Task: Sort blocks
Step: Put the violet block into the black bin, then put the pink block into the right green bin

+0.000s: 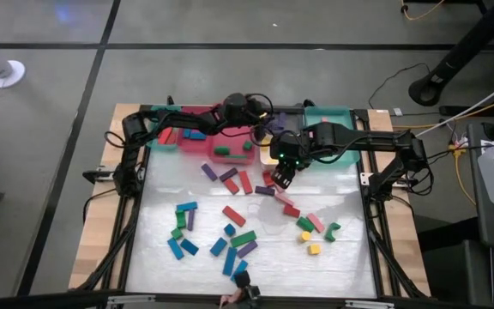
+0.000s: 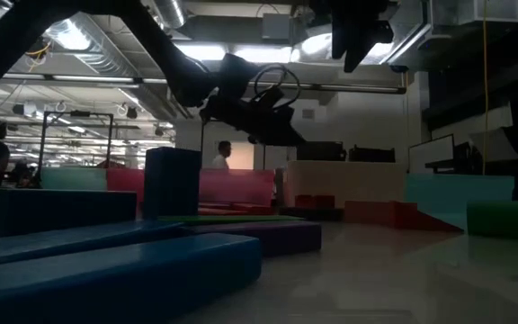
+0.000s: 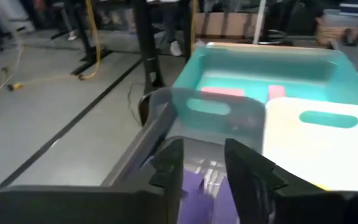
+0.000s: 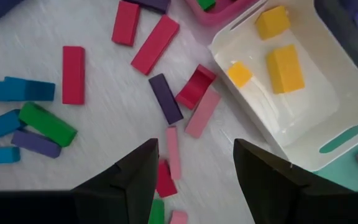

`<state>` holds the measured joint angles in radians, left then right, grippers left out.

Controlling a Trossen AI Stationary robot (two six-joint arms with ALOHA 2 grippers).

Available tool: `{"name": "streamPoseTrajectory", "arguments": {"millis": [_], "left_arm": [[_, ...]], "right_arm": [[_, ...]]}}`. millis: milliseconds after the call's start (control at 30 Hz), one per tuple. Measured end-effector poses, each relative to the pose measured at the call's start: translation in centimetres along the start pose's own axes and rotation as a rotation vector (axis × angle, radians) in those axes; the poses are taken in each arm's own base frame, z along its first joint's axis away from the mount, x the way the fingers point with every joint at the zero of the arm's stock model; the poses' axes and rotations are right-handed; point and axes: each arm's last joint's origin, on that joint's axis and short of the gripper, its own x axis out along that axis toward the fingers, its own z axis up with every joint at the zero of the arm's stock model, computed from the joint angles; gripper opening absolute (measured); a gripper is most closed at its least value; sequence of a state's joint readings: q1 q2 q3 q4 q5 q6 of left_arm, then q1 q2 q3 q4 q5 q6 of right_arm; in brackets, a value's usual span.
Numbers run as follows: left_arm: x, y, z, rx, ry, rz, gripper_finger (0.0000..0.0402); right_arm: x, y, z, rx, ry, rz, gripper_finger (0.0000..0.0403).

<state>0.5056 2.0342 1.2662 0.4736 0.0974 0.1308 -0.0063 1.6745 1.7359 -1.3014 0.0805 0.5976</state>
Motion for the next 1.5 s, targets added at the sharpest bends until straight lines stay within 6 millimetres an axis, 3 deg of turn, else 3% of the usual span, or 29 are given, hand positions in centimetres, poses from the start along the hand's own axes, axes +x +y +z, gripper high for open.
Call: {"name": "streamPoseTrajectory", "arguments": {"millis": [233, 433, 700, 933, 1200, 1500], "left_arm": [[-0.3, 0.1, 0.4, -0.078, 0.010, 0.048, 0.0165], [-2.7, 0.1, 3.6, -0.069, -0.006, 0.017, 0.0167], [-8.3, 0.1, 8.0, -0.048, 0.054, -0.015, 0.0153], [-13.7, -0.5, 10.8, -0.006, 0.107, -0.039, 0.0147], [-19.5, -0.8, 12.1, -0.016, 0.194, -0.050, 0.0143], [-23.5, -1.2, 11.8, -0.041, 0.318, -0.065, 0.0141]], "right_arm": [[0.0, 0.1, -0.2, 0.041, 0.041, 0.051, 0.0209], [1.9, 0.9, -1.5, 0.078, 0.083, 0.008, 0.0209], [5.9, 1.1, -3.9, 0.127, 0.150, -0.065, 0.0209], [10.5, 0.7, -5.3, 0.141, 0.156, 0.005, 0.0209], [13.8, 0.0, -6.9, 0.168, 0.154, 0.051, 0.0209], [15.6, -0.3, -7.6, 0.169, 0.105, 0.093, 0.0209]]}}
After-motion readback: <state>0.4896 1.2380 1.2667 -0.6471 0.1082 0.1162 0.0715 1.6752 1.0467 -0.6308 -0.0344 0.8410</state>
